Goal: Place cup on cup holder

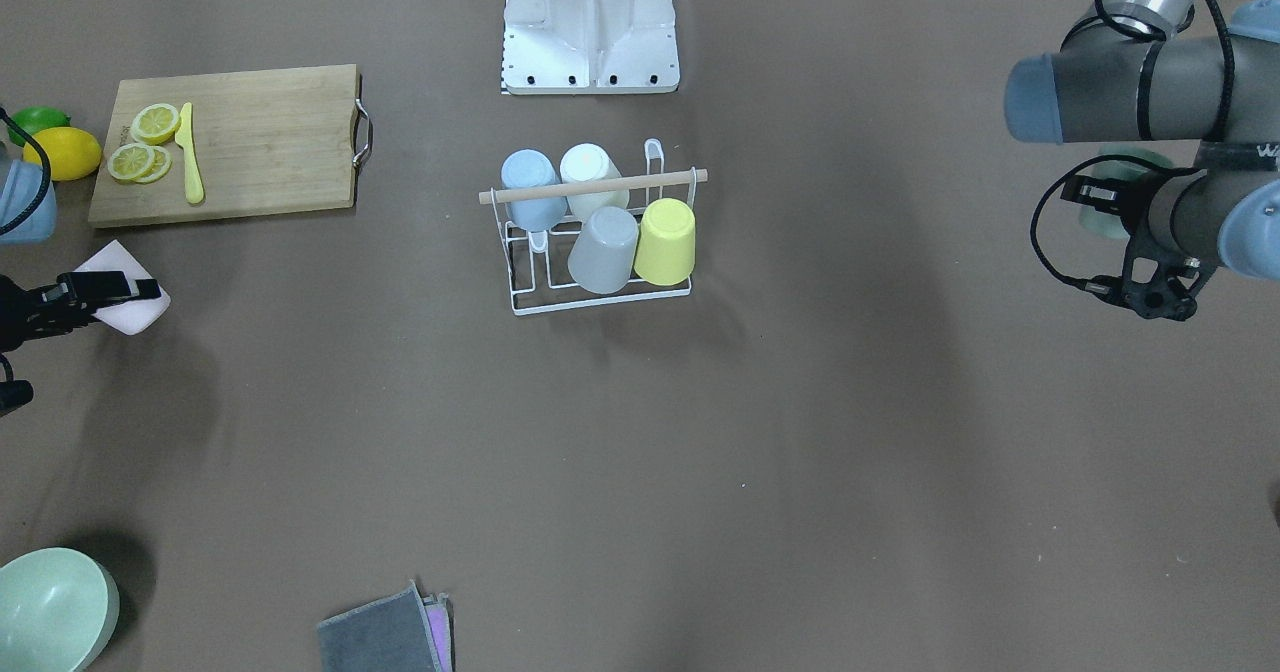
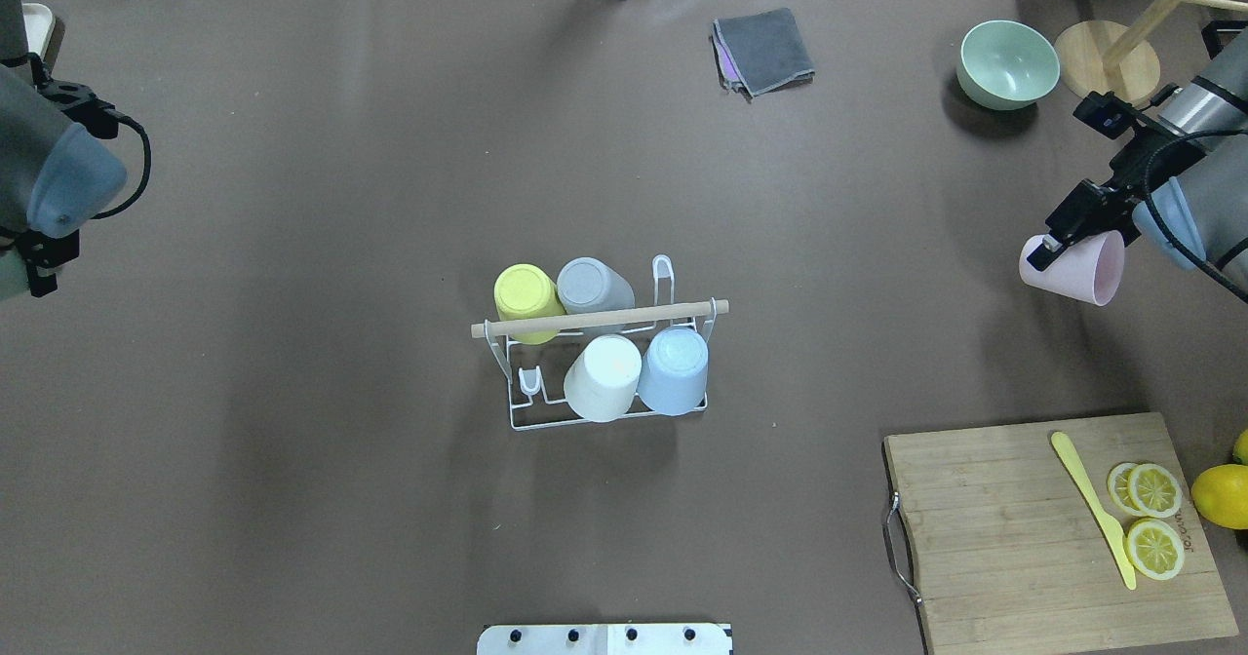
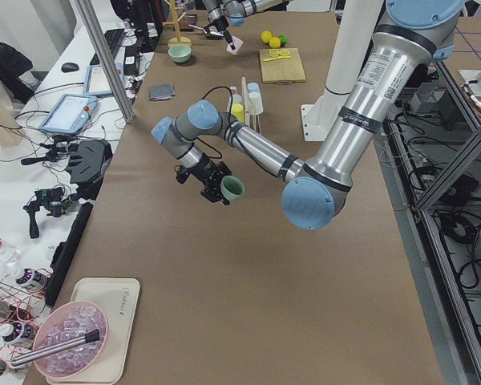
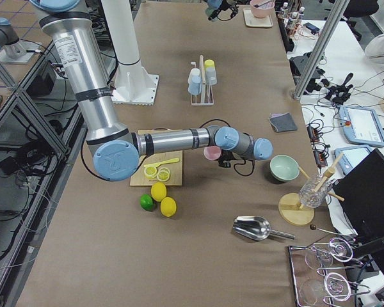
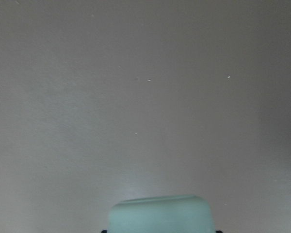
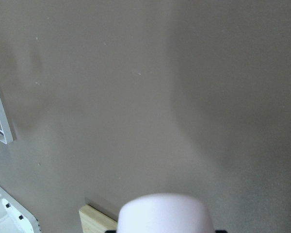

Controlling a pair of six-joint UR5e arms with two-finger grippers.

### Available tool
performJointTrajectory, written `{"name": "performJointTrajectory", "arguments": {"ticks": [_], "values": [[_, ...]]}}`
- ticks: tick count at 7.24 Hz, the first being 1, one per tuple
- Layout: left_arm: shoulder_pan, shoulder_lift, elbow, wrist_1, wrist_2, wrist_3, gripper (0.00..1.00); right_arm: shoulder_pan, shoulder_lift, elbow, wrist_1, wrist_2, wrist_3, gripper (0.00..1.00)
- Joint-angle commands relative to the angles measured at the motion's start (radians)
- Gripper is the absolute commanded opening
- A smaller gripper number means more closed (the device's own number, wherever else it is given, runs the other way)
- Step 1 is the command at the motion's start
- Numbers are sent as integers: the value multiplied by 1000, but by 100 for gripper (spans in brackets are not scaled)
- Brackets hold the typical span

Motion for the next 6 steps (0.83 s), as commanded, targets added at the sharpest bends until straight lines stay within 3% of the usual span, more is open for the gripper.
{"name": "performJointTrajectory", "arguments": {"ticks": [1, 6], "values": [[-16, 1, -14, -40, 53, -1, 0, 3, -6, -2, 70, 100, -2, 22], [-71, -2, -14, -93, 146, -3, 0, 40, -43, 0, 236, 465, -8, 20]]}}
